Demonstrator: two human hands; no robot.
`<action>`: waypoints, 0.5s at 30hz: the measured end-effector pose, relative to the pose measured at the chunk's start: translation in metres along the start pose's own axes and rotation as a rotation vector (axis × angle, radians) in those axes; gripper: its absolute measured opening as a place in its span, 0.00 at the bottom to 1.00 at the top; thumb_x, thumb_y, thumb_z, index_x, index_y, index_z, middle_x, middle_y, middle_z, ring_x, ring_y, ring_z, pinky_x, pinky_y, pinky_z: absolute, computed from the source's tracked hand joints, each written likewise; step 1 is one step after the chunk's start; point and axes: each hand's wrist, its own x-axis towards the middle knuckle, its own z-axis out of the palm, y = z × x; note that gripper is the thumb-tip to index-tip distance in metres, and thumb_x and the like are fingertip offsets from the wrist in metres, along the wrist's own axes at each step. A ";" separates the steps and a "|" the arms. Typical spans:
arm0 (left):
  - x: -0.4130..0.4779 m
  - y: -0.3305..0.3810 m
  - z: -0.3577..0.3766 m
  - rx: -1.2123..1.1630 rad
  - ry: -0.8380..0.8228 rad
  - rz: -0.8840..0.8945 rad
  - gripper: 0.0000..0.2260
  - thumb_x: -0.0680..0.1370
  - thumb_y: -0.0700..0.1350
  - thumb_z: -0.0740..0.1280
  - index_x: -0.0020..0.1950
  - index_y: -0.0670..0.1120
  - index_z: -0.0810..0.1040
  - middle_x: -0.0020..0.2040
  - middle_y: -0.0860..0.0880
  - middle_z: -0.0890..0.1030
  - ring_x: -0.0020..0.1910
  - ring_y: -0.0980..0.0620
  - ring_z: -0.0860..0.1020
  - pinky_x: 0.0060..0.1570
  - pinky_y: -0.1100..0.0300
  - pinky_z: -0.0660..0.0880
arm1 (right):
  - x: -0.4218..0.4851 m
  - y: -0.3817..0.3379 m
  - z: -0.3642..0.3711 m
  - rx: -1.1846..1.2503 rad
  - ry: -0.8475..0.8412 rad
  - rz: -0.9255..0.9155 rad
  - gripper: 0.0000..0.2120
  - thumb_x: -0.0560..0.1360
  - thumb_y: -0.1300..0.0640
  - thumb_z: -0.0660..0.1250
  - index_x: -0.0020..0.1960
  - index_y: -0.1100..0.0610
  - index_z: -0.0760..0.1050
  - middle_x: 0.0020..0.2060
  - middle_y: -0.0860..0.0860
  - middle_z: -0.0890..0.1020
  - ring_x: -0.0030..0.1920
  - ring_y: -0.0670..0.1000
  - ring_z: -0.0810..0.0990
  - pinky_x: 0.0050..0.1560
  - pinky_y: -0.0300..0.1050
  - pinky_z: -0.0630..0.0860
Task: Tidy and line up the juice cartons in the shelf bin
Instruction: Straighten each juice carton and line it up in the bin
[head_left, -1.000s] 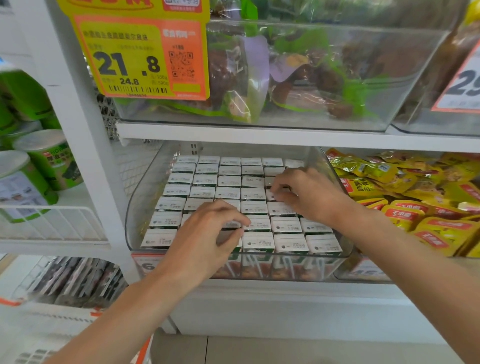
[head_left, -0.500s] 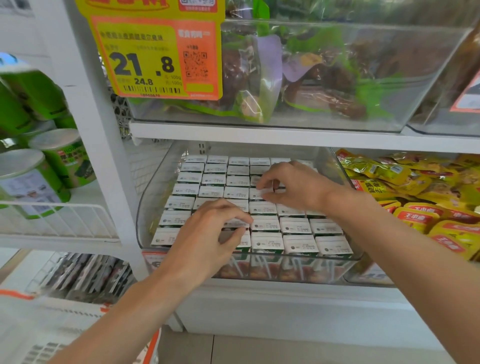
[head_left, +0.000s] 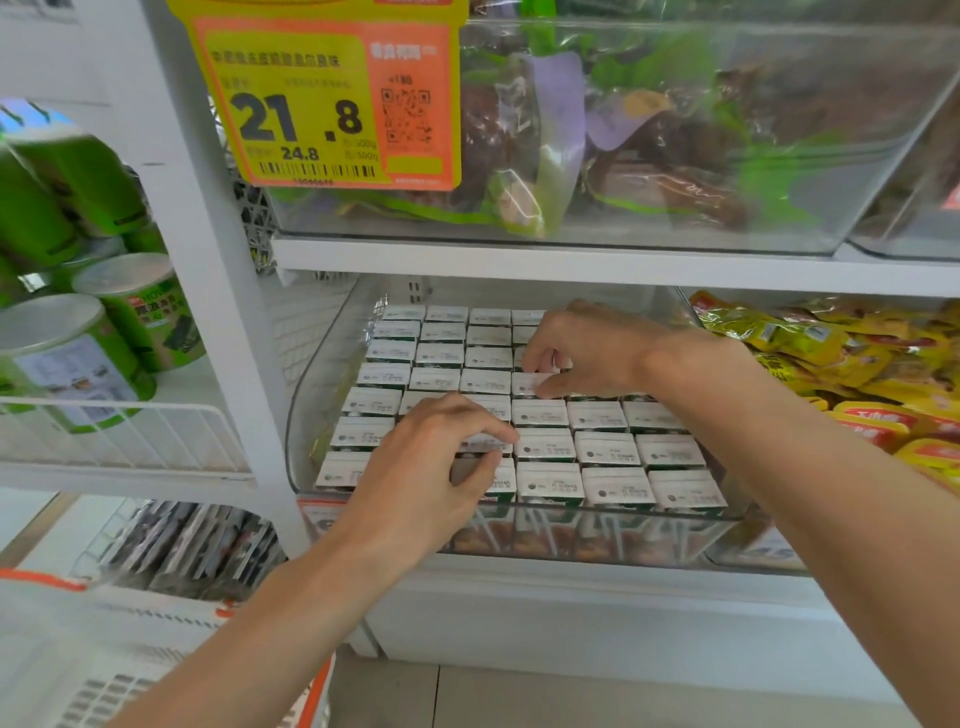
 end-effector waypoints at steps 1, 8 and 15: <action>0.000 0.000 0.000 -0.001 -0.001 0.000 0.09 0.82 0.45 0.70 0.60 0.57 0.84 0.57 0.62 0.79 0.63 0.61 0.74 0.64 0.61 0.71 | 0.000 0.000 -0.001 0.002 0.004 0.003 0.17 0.79 0.50 0.75 0.67 0.53 0.81 0.57 0.49 0.84 0.52 0.48 0.77 0.51 0.40 0.70; 0.000 0.000 0.000 0.011 0.001 0.001 0.10 0.82 0.46 0.70 0.60 0.58 0.84 0.57 0.63 0.79 0.63 0.63 0.73 0.64 0.65 0.69 | -0.007 0.003 0.007 0.063 0.065 0.017 0.18 0.80 0.49 0.74 0.68 0.50 0.80 0.54 0.47 0.82 0.55 0.48 0.72 0.55 0.41 0.69; -0.001 0.001 0.000 0.013 -0.003 0.004 0.10 0.82 0.46 0.70 0.60 0.57 0.84 0.57 0.63 0.79 0.63 0.63 0.73 0.64 0.64 0.69 | -0.004 0.007 0.000 0.132 0.003 0.004 0.17 0.79 0.49 0.75 0.66 0.52 0.82 0.52 0.45 0.82 0.54 0.47 0.76 0.52 0.38 0.70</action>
